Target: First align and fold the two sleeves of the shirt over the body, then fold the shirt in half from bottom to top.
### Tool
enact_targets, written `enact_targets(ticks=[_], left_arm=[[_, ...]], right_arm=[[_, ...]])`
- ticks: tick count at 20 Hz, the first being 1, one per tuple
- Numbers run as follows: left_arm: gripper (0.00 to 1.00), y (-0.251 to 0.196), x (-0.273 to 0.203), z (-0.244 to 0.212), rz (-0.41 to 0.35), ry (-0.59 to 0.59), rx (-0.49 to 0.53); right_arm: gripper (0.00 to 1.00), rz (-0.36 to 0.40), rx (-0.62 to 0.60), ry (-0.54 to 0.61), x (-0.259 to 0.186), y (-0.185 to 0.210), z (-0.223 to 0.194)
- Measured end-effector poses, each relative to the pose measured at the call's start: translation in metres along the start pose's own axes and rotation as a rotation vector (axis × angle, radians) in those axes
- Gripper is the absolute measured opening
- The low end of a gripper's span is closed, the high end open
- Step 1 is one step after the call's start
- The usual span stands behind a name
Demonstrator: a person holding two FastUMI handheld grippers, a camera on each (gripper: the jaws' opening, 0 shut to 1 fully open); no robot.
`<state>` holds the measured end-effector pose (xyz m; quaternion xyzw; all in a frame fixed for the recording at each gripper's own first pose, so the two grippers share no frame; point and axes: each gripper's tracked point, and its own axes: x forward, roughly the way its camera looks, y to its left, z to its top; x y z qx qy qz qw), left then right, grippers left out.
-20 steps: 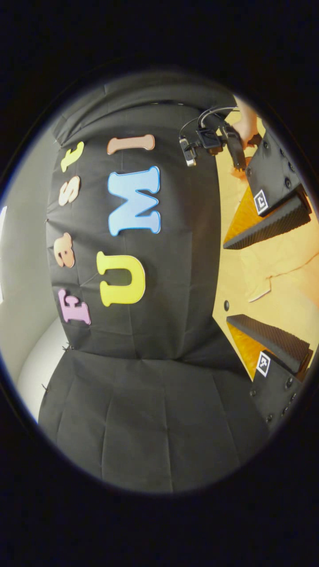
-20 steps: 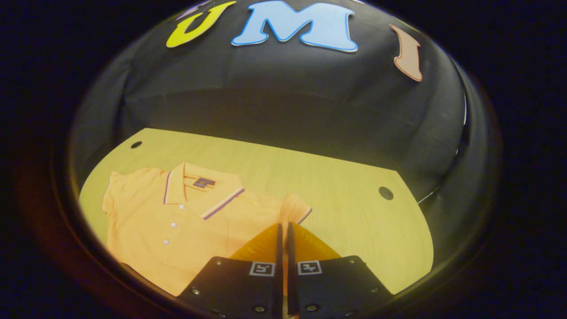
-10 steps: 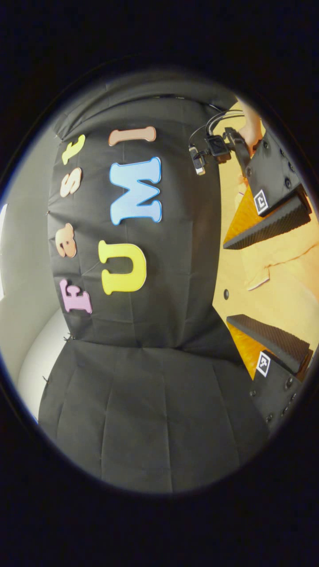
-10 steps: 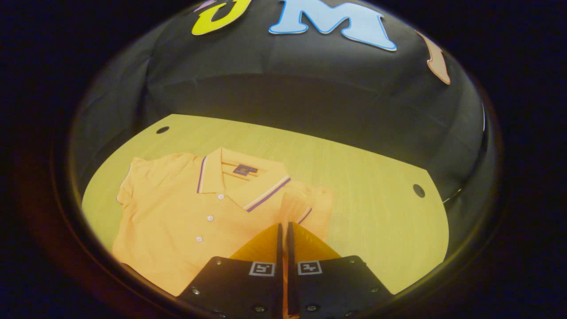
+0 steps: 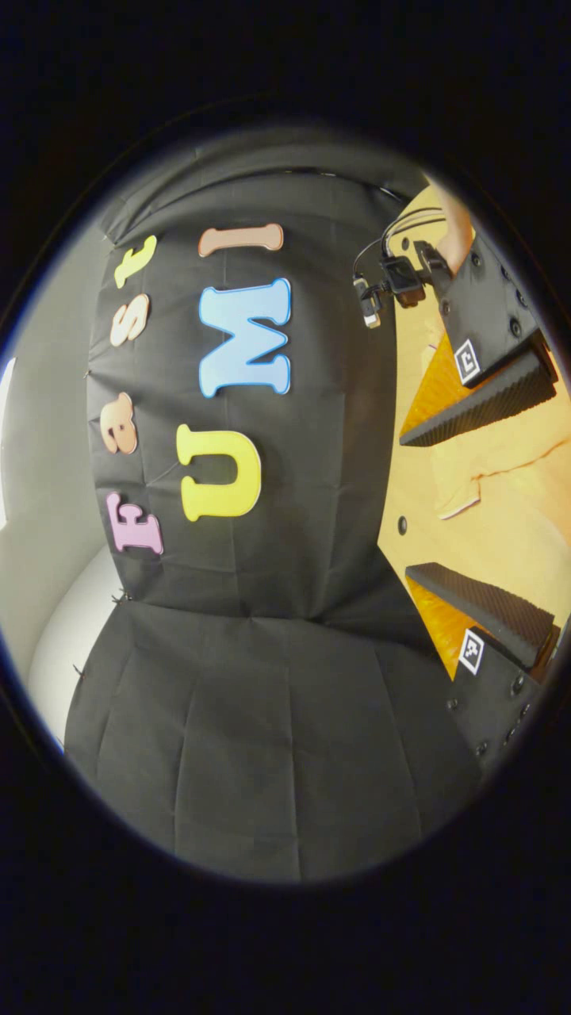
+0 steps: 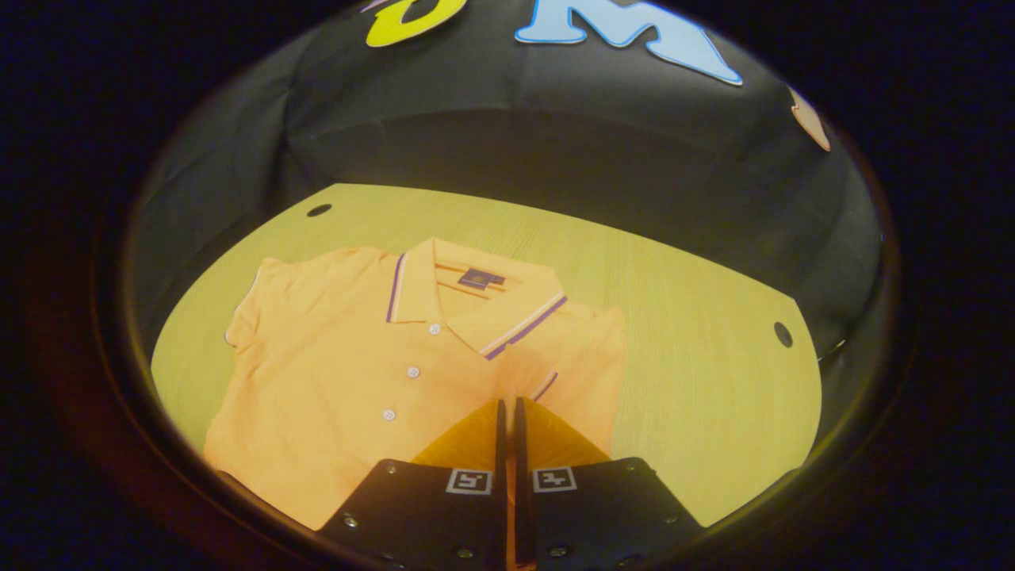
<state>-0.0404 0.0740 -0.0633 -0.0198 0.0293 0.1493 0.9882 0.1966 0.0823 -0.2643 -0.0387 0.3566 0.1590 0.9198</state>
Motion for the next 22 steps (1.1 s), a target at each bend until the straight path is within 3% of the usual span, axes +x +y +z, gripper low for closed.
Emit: enact_targets(ticks=[9,12,14,17,18,21,22], left_arm=[[0.96,-0.004,0.011,0.001,-0.019,-0.006,0.005],[0.96,-0.010,0.024,-0.003,-0.038,-0.002,0.000],[0.96,-0.015,0.031,-0.004,-0.053,0.003,-0.009],[0.96,-0.018,0.040,-0.009,-0.075,0.008,-0.010],[0.96,-0.018,0.043,-0.011,-0.081,0.009,-0.011],[0.96,-0.014,0.052,-0.016,-0.094,0.013,-0.012],[0.96,-0.012,0.055,-0.019,-0.097,0.018,-0.012]], right_arm=[[0.14,0.055,0.027,0.024,-0.004,0.010,-0.003],[0.28,0.073,0.028,0.013,-0.014,0.016,0.002],[0.47,0.077,0.031,0.003,-0.021,0.018,0.004],[0.53,0.080,0.055,-0.011,-0.033,0.022,0.004],[0.67,0.081,0.068,-0.012,-0.036,0.024,0.005],[0.84,0.062,0.100,-0.030,-0.051,0.025,0.006],[0.96,0.048,0.099,-0.040,-0.058,0.024,0.008]])
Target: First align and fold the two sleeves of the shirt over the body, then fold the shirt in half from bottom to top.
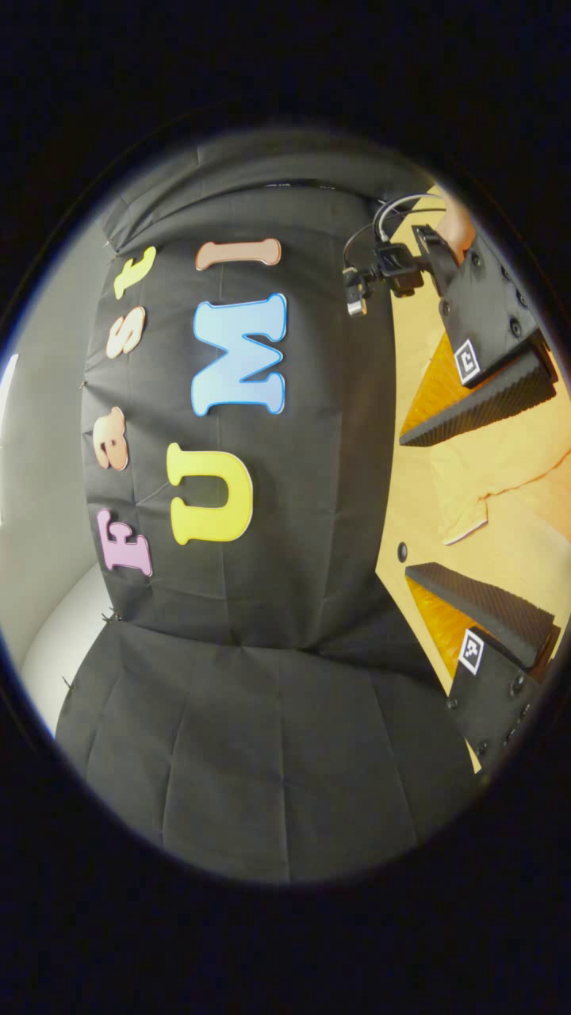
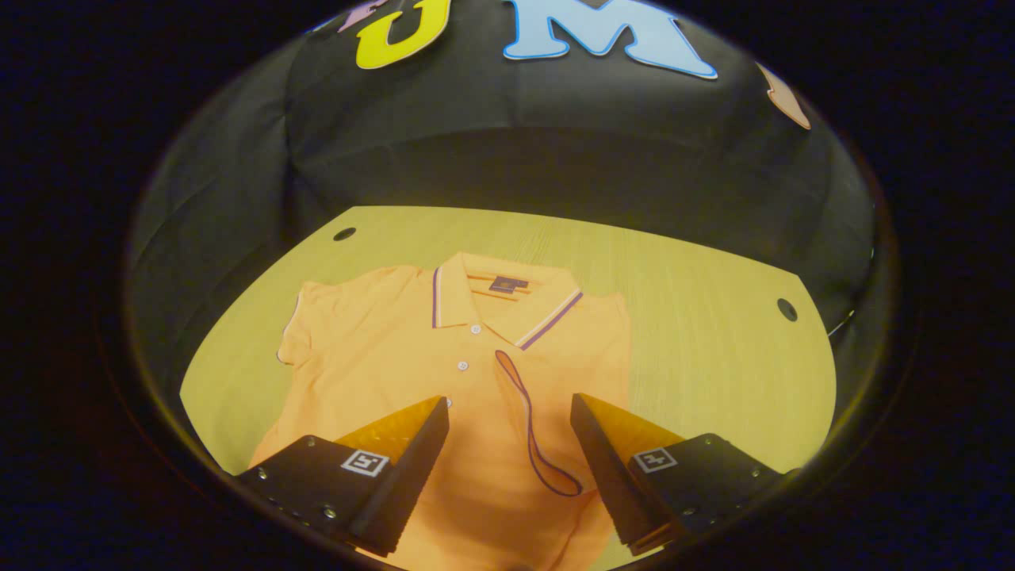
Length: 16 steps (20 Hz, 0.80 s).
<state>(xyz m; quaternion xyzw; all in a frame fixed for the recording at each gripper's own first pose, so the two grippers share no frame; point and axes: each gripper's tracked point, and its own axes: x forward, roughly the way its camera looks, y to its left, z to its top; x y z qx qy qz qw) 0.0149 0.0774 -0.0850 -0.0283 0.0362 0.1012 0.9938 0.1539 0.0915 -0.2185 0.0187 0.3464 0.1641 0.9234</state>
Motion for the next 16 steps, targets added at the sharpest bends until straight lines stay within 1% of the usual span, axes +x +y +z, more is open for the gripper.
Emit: enact_targets(ticks=[5,6,7,12,15,16], left_arm=[[0.96,0.013,0.024,-0.018,-0.024,0.033,-0.002],[0.96,0.015,0.030,-0.021,-0.029,0.032,0.007],[0.96,0.017,0.036,-0.022,-0.034,0.032,0.016],[0.96,0.019,0.072,-0.038,-0.076,0.053,0.011],[0.96,0.021,0.095,-0.055,-0.103,0.083,-0.001],[0.96,0.023,0.104,-0.062,-0.108,0.094,-0.007]], right_arm=[[0.96,-0.073,-0.014,-0.115,-0.048,0.006,0.014],[0.94,-0.082,-0.013,-0.138,-0.059,0.009,0.018],[0.96,-0.091,-0.013,-0.160,-0.071,0.011,0.020],[0.96,-0.155,0.017,-0.268,-0.121,0.017,0.040],[0.96,-0.200,0.033,-0.308,-0.143,0.022,0.044],[0.94,-0.212,0.040,-0.320,-0.150,0.025,0.046]])
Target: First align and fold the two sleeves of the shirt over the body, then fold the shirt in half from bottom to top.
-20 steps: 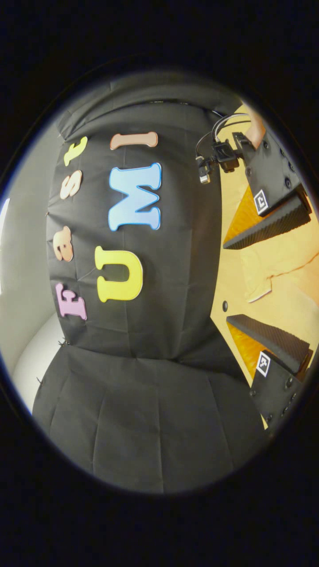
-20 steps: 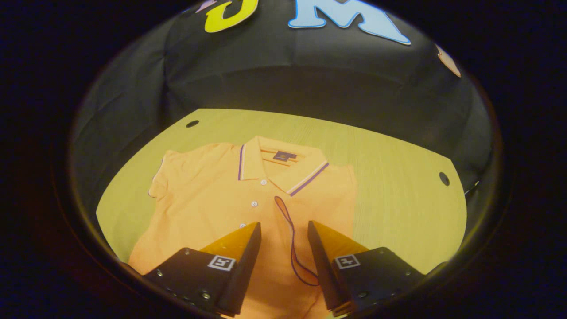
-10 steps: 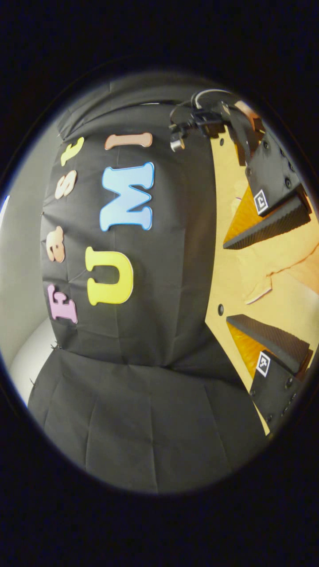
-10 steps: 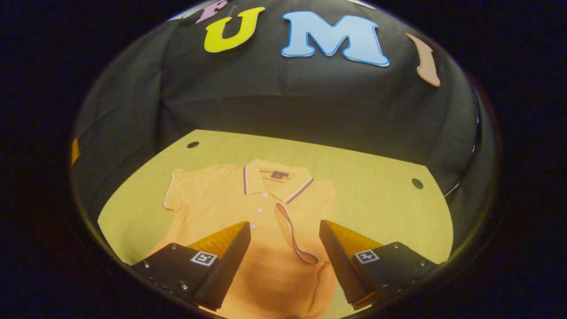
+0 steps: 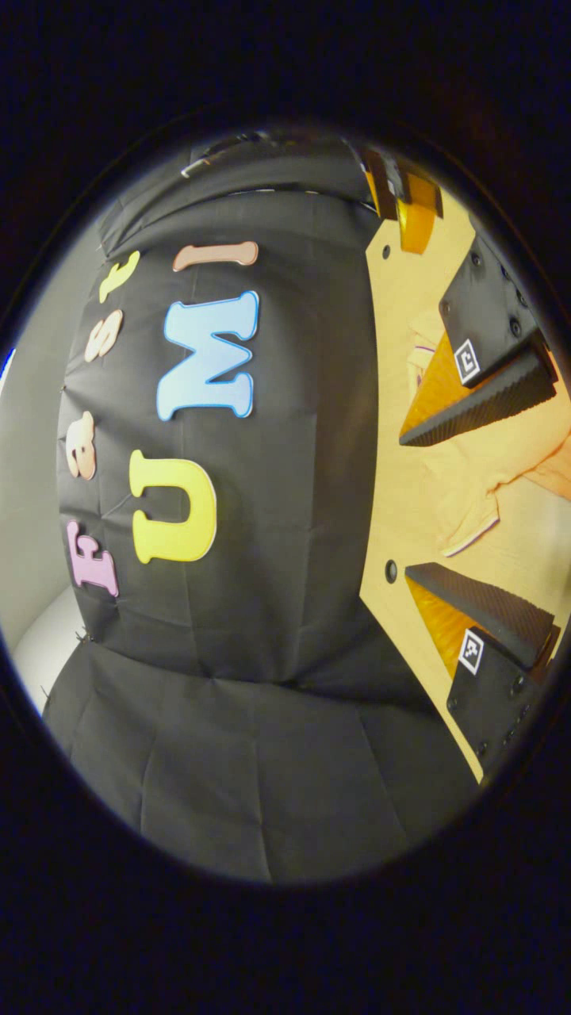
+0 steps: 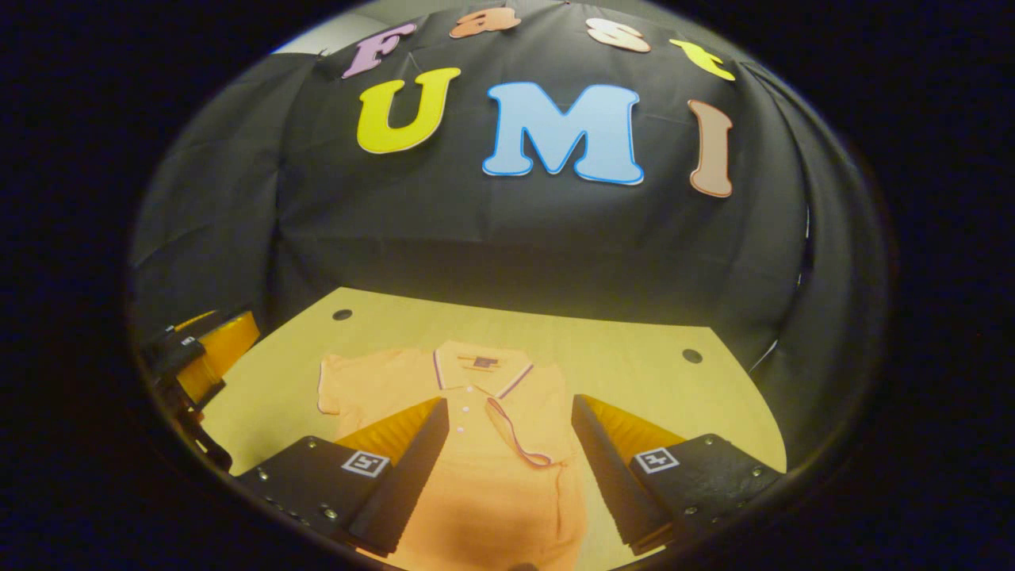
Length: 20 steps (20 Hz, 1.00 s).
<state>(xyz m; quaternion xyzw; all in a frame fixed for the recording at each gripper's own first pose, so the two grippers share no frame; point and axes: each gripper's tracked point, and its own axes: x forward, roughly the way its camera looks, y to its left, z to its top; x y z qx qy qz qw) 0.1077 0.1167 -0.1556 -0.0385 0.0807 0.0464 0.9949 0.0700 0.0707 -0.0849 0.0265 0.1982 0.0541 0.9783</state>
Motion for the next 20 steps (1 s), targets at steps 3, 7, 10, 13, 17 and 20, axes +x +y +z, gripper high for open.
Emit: enact_targets(ticks=[3,7,10,13,17,20], left_arm=[[0.96,0.013,0.035,-0.028,0.008,0.060,-0.003],[0.96,0.026,0.074,-0.060,0.015,0.121,-0.011],[0.96,0.037,0.092,-0.082,0.026,0.155,-0.019],[0.96,0.046,0.108,-0.106,0.047,0.209,-0.030],[0.96,0.053,0.132,-0.141,0.068,0.283,-0.104],[0.96,0.054,0.149,-0.166,0.088,0.333,-0.124]], right_arm=[[0.96,-0.031,0.022,-0.035,-0.024,0.005,0.008],[0.96,-0.064,-0.010,-0.050,-0.044,0.010,0.006],[0.99,-0.072,-0.037,-0.061,-0.052,0.016,0.009],[0.96,-0.054,-0.032,-0.082,-0.060,0.025,0.014],[0.96,-0.038,-0.035,-0.075,-0.069,0.027,0.016],[0.96,-0.044,-0.023,-0.063,-0.075,0.025,0.009]])
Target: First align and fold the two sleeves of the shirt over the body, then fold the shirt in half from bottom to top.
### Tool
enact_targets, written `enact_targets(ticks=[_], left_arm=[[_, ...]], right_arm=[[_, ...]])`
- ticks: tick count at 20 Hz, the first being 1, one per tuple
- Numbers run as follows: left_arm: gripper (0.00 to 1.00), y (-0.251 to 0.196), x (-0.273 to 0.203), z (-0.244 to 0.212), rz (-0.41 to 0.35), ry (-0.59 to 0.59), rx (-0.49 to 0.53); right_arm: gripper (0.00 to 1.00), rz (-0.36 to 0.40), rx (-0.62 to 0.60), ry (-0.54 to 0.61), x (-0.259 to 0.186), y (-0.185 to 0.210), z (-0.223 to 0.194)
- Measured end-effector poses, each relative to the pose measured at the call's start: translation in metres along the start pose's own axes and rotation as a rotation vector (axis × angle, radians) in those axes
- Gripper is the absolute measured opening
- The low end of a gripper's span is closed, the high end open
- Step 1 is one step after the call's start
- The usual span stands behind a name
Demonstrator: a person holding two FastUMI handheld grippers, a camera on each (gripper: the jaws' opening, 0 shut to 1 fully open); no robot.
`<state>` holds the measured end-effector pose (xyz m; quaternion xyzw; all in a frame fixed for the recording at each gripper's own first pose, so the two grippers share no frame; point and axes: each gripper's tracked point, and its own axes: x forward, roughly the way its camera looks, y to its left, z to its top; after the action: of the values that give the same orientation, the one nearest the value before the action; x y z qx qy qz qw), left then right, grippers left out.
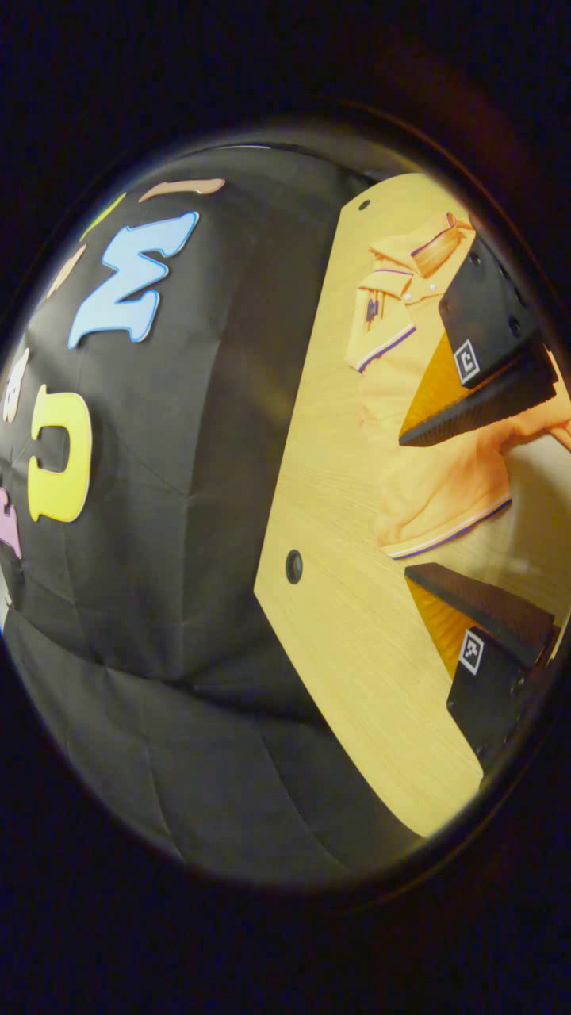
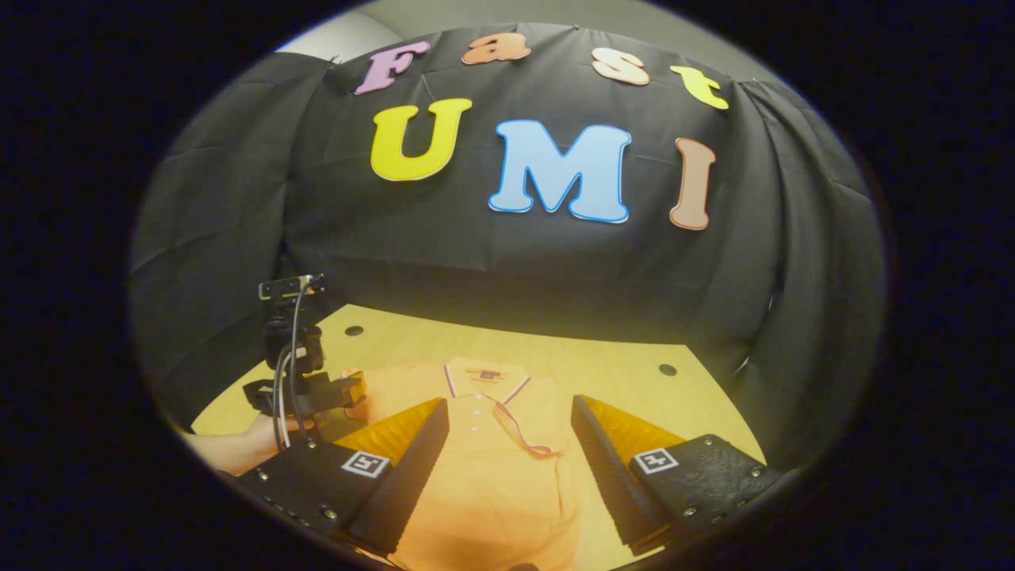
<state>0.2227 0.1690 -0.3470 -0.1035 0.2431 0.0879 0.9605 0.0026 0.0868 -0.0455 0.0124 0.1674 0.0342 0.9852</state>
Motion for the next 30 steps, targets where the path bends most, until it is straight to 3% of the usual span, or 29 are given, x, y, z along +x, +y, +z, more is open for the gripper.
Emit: enact_targets(ticks=[11,15,17,19,20,21,22,23,24,26,29,30], left_arm=[[0.93,-0.002,0.040,-0.025,0.044,0.053,0.025],[0.92,-0.003,0.049,-0.034,0.087,0.101,0.123],[0.92,-0.006,0.049,-0.032,0.073,0.100,0.125],[0.80,-0.005,0.049,-0.032,0.067,0.102,0.130],[0.67,-0.004,0.049,-0.032,0.064,0.105,0.131],[0.63,-0.004,0.049,-0.032,0.060,0.107,0.129],[0.48,-0.004,0.049,-0.032,0.061,0.109,0.132],[0.43,-0.004,0.049,-0.033,0.064,0.112,0.138],[0.29,-0.005,0.049,-0.034,0.066,0.115,0.154],[0.17,-0.009,0.049,-0.033,0.068,0.120,0.184],[0.14,-0.016,0.050,-0.031,0.076,0.136,0.233],[0.06,-0.018,0.047,-0.033,0.079,0.143,0.246]], right_arm=[[0.96,0.001,0.002,0.038,-0.014,-0.005,-0.018],[0.96,0.010,0.019,0.048,-0.012,-0.006,-0.019],[0.96,0.008,0.031,0.054,-0.010,-0.007,-0.022],[0.96,0.010,0.046,0.068,-0.007,-0.010,-0.026],[0.96,0.010,0.054,0.071,-0.005,-0.012,-0.027],[0.96,0.013,0.060,0.076,-0.004,-0.013,-0.029],[0.96,0.015,0.064,0.081,-0.004,-0.013,-0.030],[0.96,0.018,0.068,0.088,-0.003,-0.013,-0.032],[0.96,0.020,0.071,0.091,-0.003,-0.013,-0.033],[0.96,0.024,0.072,0.090,-0.005,-0.013,-0.033],[0.96,0.014,0.064,0.086,-0.008,-0.018,-0.034],[0.96,0.011,0.069,0.084,-0.009,-0.020,-0.034]])
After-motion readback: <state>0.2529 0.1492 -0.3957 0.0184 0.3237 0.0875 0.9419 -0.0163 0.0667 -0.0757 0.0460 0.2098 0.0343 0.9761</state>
